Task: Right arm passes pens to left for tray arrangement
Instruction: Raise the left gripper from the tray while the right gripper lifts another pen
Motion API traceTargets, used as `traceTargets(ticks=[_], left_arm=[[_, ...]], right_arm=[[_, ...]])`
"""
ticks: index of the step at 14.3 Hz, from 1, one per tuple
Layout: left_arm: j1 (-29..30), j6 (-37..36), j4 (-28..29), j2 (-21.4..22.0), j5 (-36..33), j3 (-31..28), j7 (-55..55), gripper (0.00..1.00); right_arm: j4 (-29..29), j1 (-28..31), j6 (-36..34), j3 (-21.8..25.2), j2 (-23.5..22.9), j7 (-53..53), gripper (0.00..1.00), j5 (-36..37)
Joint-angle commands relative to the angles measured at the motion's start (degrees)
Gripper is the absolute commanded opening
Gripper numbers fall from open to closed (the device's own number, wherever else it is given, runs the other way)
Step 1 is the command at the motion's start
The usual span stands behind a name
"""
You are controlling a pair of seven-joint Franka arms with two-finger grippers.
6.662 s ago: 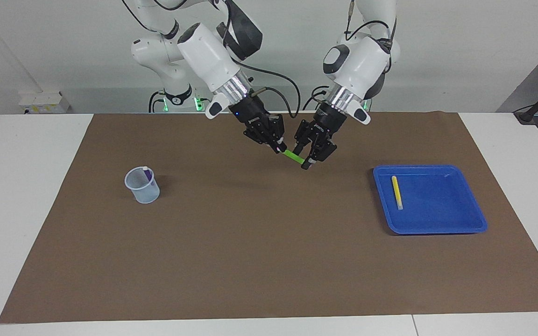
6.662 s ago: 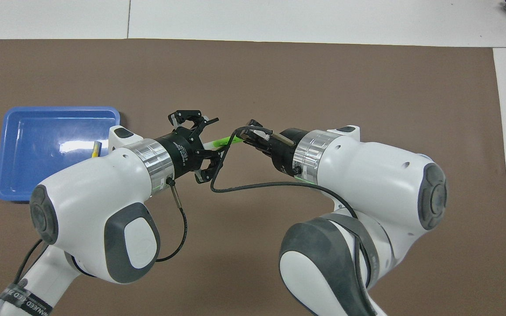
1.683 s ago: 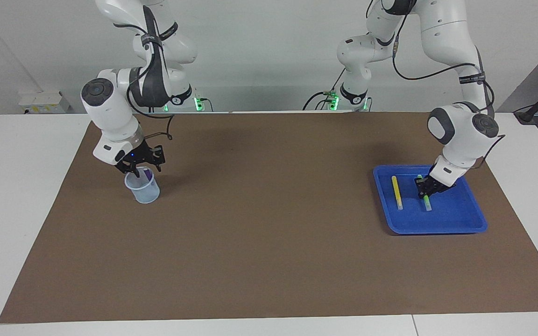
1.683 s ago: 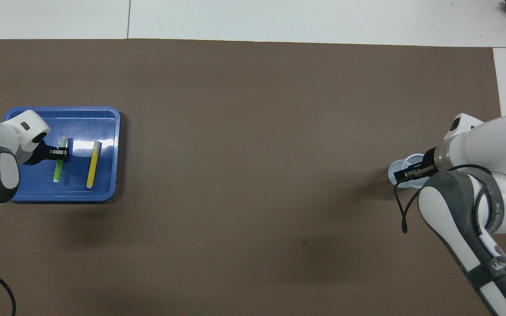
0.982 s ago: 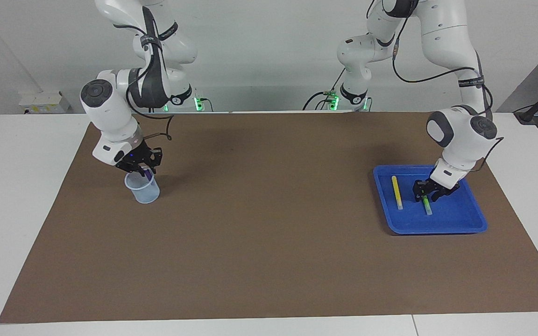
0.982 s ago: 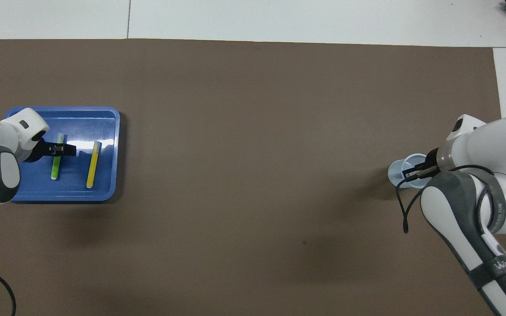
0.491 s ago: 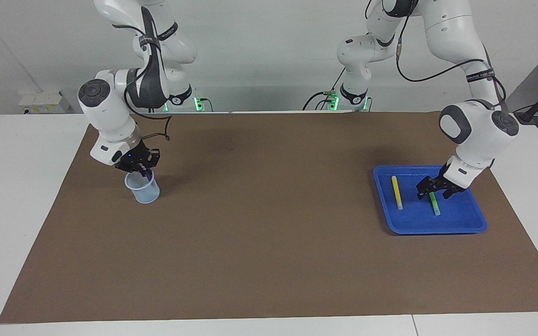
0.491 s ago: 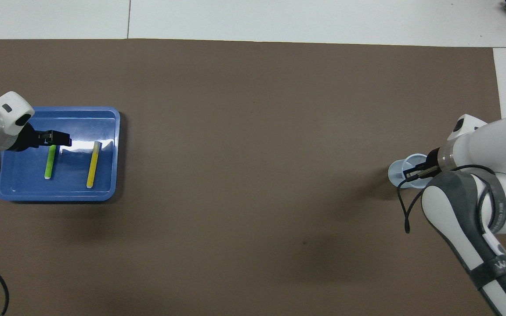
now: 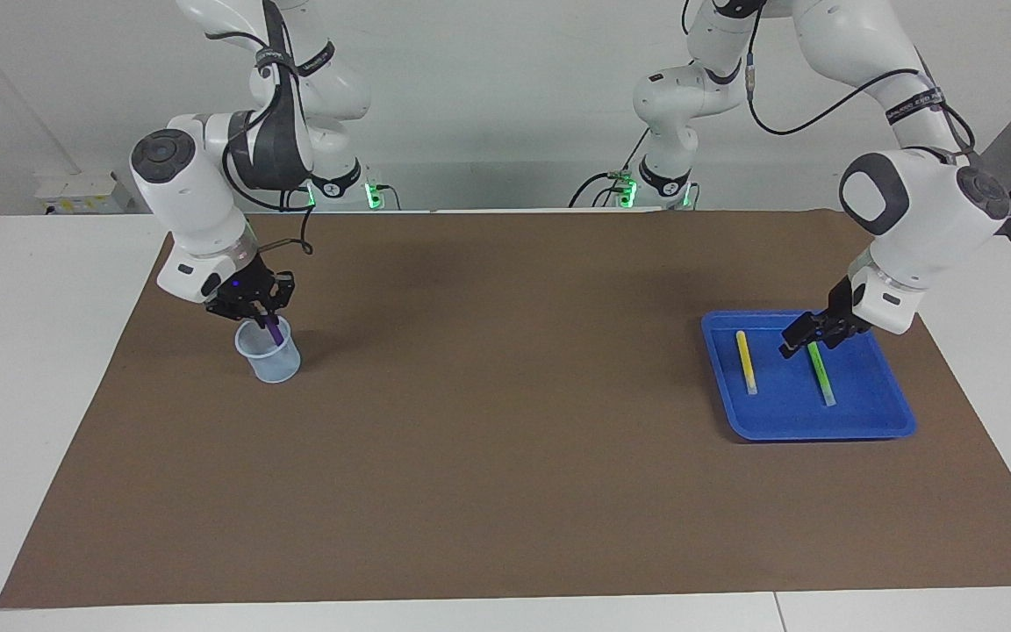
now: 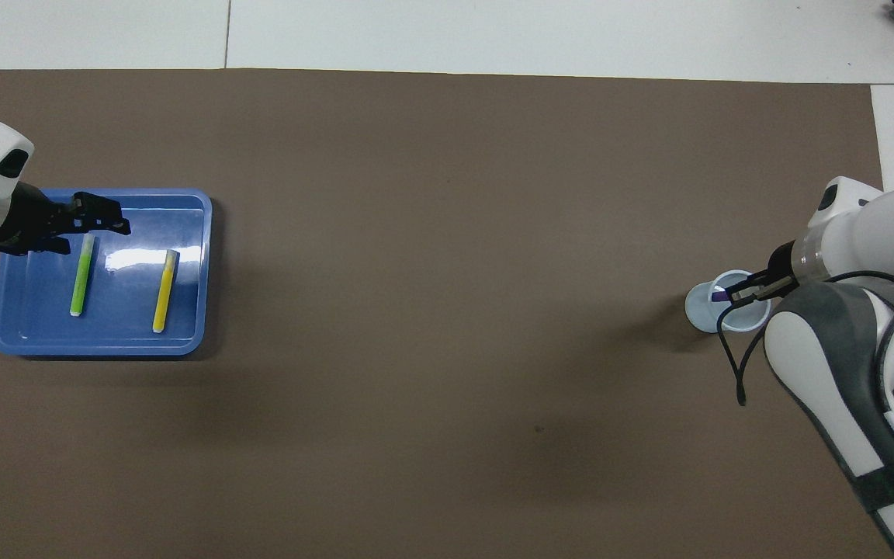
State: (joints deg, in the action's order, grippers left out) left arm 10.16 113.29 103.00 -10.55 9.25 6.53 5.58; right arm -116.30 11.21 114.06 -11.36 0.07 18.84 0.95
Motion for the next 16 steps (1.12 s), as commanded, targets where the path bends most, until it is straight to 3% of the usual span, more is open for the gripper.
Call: traceTargets(ticks=[1,5,9,13,16], left_arm=[[0.03,-5.08,-1.58,2.81,2.69,1.72,8.19,0.98],[0.03,-5.36,-1.40,6.41,9.01,4.10,21.02,0.97],[-1.01,-4.66,-0.96,9.49,14.29,4.98,34.55,0.96],[-4.00,-2.90,-0.88,10.73,19.13,4.98,50.10,0.96],[-6.46,0.09,-0.70,10.99,20.19,5.07,62.50,0.95]], right_arm=[[4.40,-0.48,-3.39,-0.33,-0.51,2.34,0.00,-0.51],[9.33,-0.92,-5.43,-0.77,-0.69,6.21,0.00,0.72],[15.65,-7.41,-8.59,-1.04,-2.62,5.25,0.00,-0.42],[16.81,-10.76,-7.45,-1.12,-2.80,-0.28,0.00,-0.94],[16.81,-11.21,-3.43,-1.13,-4.19,-6.52,0.00,-10.84]])
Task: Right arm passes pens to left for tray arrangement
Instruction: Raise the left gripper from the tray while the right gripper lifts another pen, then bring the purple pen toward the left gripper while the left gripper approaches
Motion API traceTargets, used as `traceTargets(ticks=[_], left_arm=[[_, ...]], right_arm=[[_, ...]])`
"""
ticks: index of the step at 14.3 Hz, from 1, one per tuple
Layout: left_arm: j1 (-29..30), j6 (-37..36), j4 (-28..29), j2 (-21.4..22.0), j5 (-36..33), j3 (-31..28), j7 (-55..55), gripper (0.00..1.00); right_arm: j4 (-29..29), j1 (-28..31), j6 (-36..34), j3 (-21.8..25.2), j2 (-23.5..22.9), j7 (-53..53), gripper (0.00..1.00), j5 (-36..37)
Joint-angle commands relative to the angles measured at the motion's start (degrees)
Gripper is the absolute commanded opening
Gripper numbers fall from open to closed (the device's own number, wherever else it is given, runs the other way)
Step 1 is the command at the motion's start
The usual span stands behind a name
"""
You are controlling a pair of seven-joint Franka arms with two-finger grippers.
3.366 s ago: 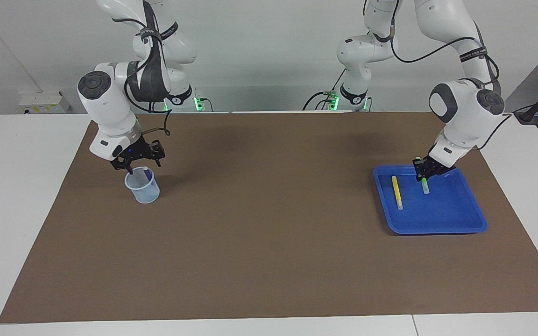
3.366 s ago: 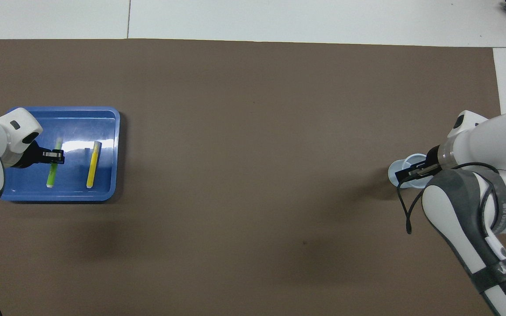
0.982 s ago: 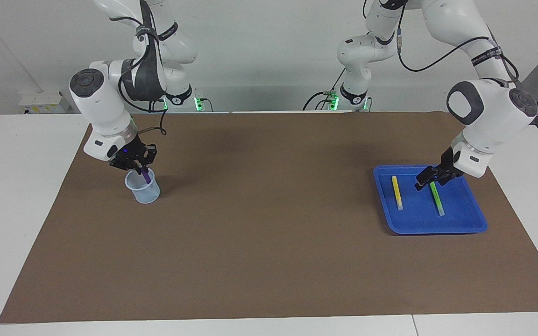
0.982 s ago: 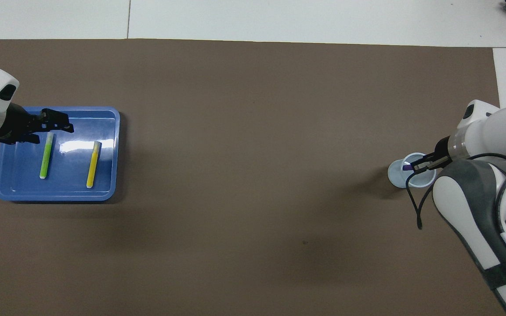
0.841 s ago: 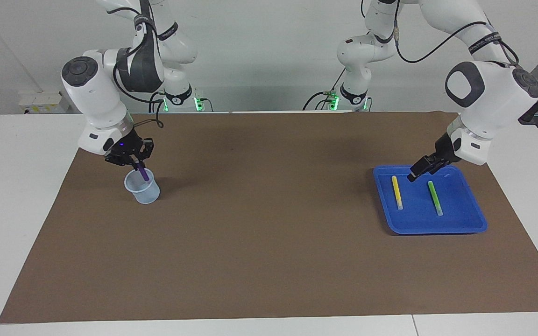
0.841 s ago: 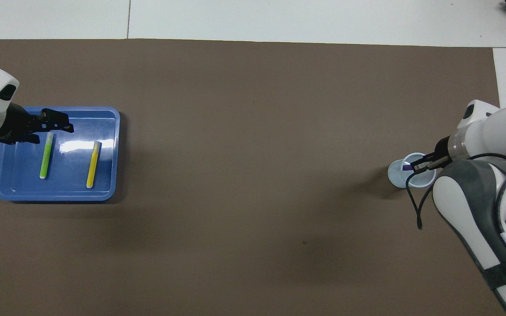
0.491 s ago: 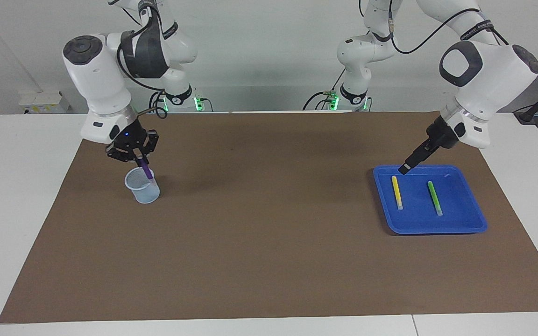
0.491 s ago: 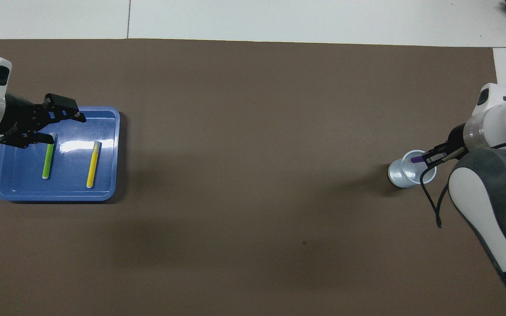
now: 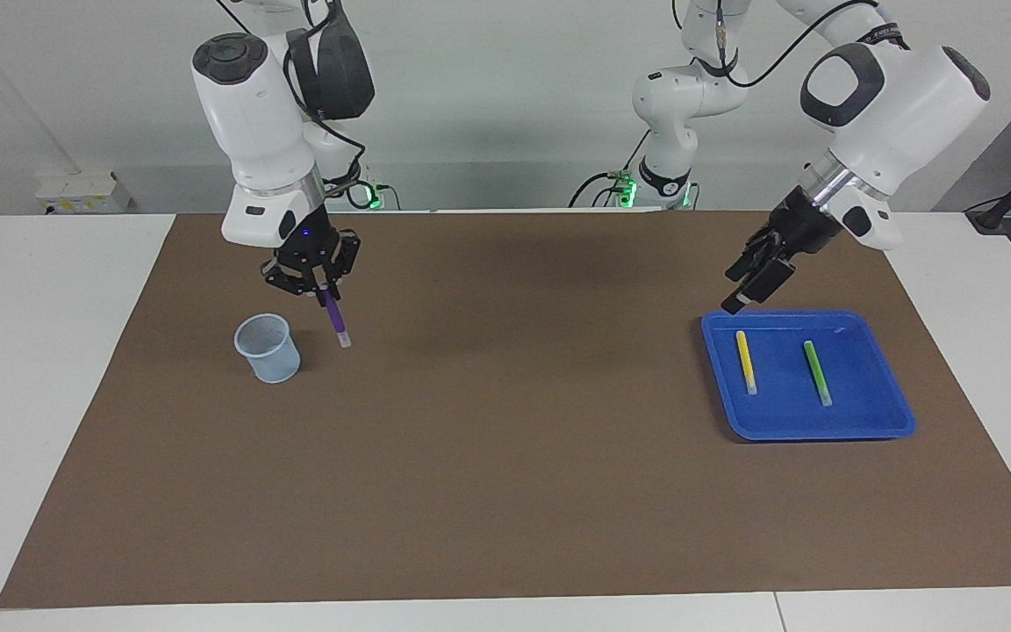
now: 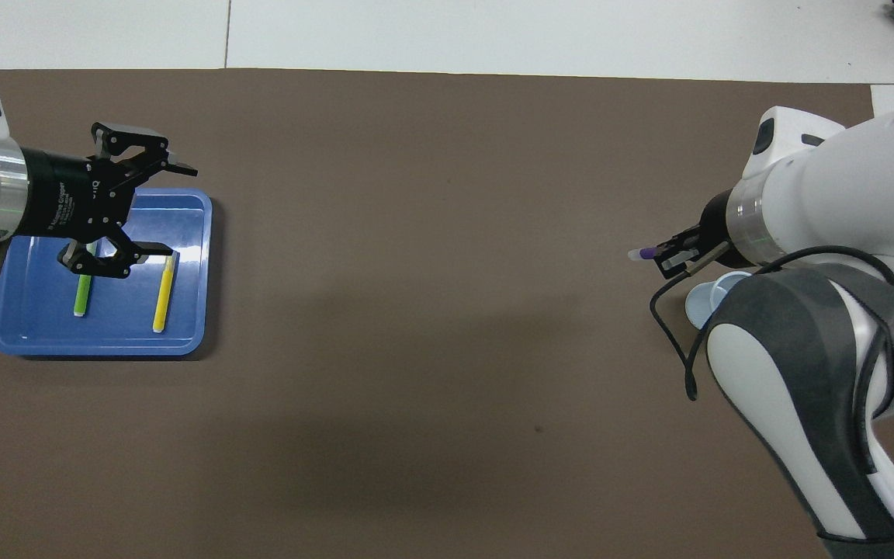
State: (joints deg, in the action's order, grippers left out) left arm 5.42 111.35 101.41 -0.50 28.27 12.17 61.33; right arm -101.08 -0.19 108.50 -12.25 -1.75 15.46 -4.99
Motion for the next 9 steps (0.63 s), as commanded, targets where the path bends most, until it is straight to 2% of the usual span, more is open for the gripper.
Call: traceTargets(ticks=[1,4,9], left_arm=[[-2.43,2.73,0.89,0.94,1.78,-0.57,10.18,0.95],[-3.57,5.19,1.59,1.03,3.45,-0.57,19.68,0.94],[-8.13,13.00,5.45,2.08,5.39,-0.57,30.86,0.92]], right_arm=[[1.59,0.01,4.67,-0.23,-2.82,-4.72,0.00,-7.99],[1.41,-2.26,10.04,-0.23,-3.17,-12.97,0.00,-15.91],[0.54,-8.50,18.66,-0.15,-3.35,-29.92,0.00,-20.31]])
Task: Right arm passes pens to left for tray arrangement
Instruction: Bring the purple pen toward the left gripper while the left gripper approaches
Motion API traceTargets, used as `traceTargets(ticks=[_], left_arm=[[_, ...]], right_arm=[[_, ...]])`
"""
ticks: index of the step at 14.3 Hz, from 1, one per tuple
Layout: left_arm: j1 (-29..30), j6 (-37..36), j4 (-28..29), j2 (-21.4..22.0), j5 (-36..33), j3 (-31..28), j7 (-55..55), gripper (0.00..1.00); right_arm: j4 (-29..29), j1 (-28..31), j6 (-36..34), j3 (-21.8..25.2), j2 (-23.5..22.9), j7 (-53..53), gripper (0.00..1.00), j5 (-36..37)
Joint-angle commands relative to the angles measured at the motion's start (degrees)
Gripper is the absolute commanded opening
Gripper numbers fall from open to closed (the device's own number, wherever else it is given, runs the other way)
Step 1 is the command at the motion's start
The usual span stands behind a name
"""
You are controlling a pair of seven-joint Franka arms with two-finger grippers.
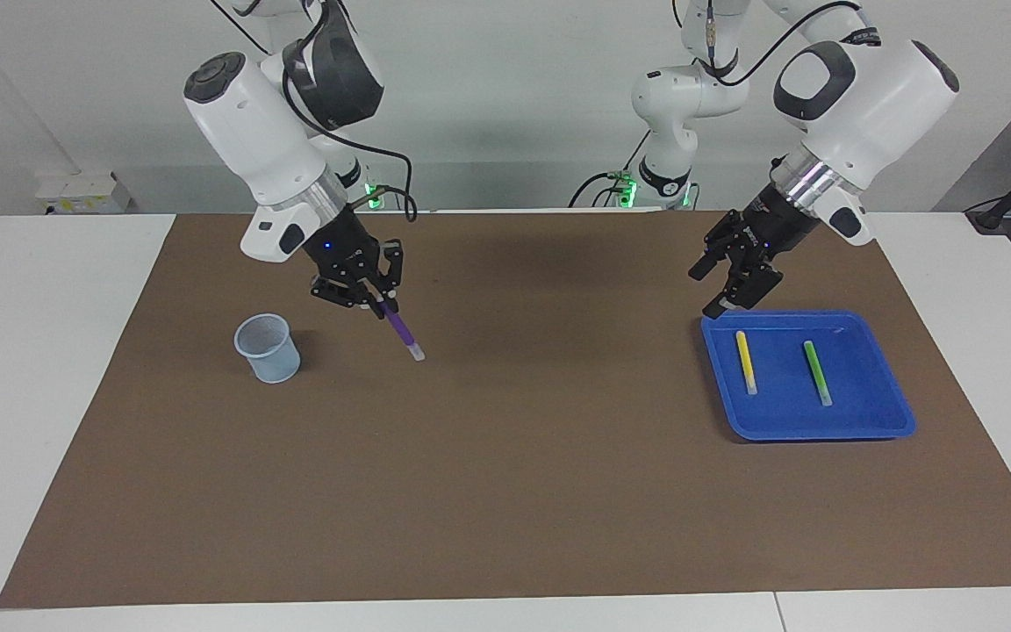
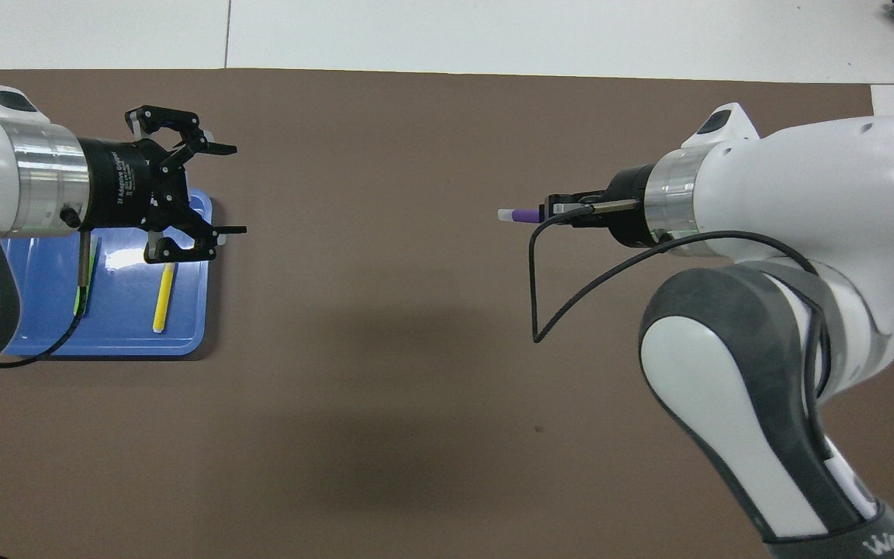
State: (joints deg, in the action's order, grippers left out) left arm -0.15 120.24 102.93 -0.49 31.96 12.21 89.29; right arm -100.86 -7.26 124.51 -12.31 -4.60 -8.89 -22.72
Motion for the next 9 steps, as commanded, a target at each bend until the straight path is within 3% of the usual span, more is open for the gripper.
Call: traceTargets(ticks=[1,9], left_arm=[[-3.80,5.95,5.25,2.76,3.70,-0.61,2.90,0.91],[-12.59,13.69,9.13,4.09,5.74,-0.61,6.58,0.94]], right_arm=[[-0.30,-2.49,4.75,-0.17,-0.50,-8.31,0.00,-3.47],[-5.04,-8.11,21.10,-0.17,-0.05,-21.59,0.00,-16.12]])
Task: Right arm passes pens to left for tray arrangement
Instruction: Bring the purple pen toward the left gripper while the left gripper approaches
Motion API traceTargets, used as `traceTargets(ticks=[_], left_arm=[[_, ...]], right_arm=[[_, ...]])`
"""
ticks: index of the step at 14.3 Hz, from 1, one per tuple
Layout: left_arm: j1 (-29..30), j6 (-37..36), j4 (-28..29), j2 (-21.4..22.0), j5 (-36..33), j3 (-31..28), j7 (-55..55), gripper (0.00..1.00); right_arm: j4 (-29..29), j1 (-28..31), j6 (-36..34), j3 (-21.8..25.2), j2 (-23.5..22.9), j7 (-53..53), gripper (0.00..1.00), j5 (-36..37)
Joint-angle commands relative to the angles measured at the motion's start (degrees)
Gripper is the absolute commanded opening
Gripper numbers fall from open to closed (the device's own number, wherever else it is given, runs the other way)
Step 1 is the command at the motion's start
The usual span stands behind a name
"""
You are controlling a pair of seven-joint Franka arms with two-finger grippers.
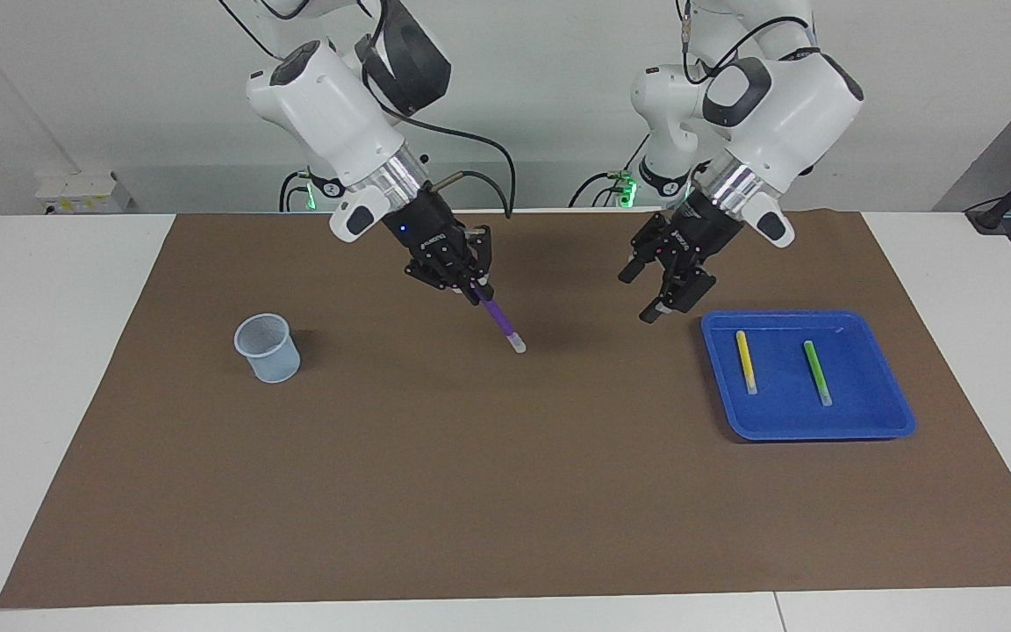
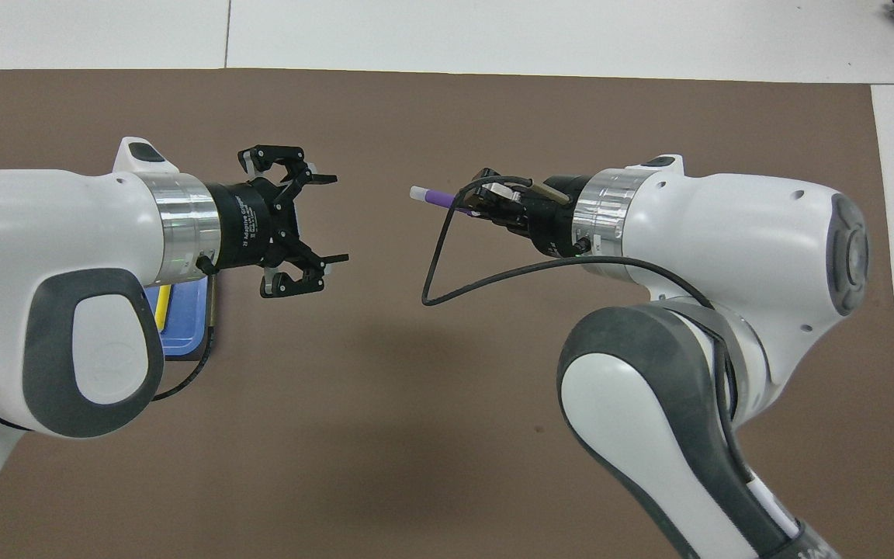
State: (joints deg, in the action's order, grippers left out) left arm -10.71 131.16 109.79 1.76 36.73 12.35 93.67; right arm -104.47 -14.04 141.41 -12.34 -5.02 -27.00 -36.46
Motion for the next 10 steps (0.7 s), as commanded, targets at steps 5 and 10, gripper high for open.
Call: traceTargets(ticks=[5,10], left_arm=[[-5.99,11.91,3.41,1.41,0.98,-0.75,8.71,0.94],[-6.78,14.90,4.20,1.23,1.07,-0.75,8.81,0.94]], right_arm=[[-1.97,-4.94,8.09,-0.14,0.01,-5.35,0.00,-4.15],[-1.61,-4.94,3.87,-0.14,0.36,-4.91,0.00,-4.15]])
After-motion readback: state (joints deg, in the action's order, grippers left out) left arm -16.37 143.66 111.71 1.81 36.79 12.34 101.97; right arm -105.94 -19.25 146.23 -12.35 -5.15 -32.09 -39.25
